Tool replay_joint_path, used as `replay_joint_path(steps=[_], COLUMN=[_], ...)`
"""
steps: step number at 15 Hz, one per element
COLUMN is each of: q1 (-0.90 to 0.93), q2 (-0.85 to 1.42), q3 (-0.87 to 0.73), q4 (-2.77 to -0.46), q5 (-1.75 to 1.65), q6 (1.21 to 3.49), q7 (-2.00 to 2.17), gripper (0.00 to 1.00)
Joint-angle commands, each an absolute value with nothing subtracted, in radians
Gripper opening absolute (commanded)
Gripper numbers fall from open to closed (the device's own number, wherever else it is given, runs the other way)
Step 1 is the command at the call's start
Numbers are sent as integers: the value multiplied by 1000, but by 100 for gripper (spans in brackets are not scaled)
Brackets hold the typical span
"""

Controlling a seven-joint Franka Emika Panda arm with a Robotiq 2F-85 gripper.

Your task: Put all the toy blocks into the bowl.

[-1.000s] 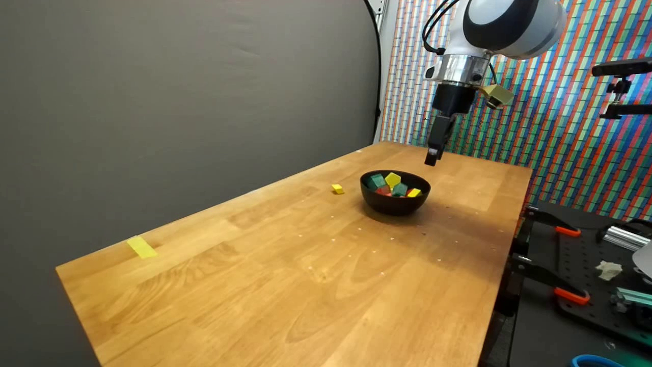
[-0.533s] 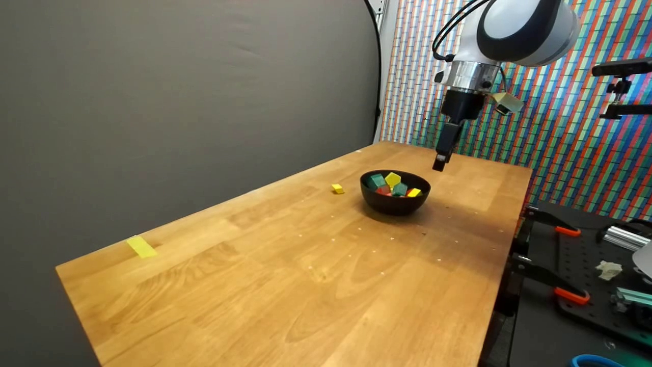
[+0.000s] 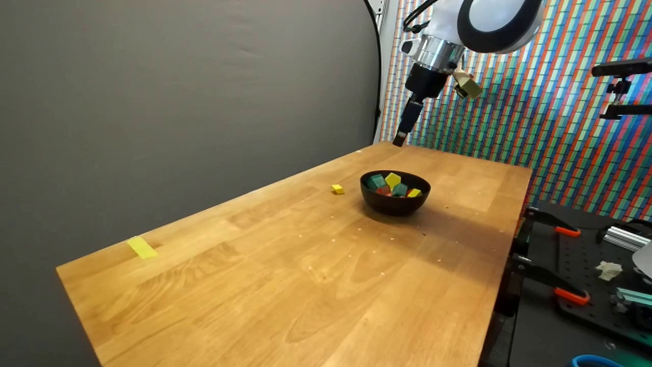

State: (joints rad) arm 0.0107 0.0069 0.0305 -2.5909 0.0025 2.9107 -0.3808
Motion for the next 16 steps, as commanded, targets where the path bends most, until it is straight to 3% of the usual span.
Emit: replay_joint_path(steps=[1, 16], q1=[19, 8], q2=[199, 702], q3=[47, 105], q4=[-2407, -1801], q5=[10, -78], q6=[2920, 2554], q7=[-394, -372], gripper=[100, 100])
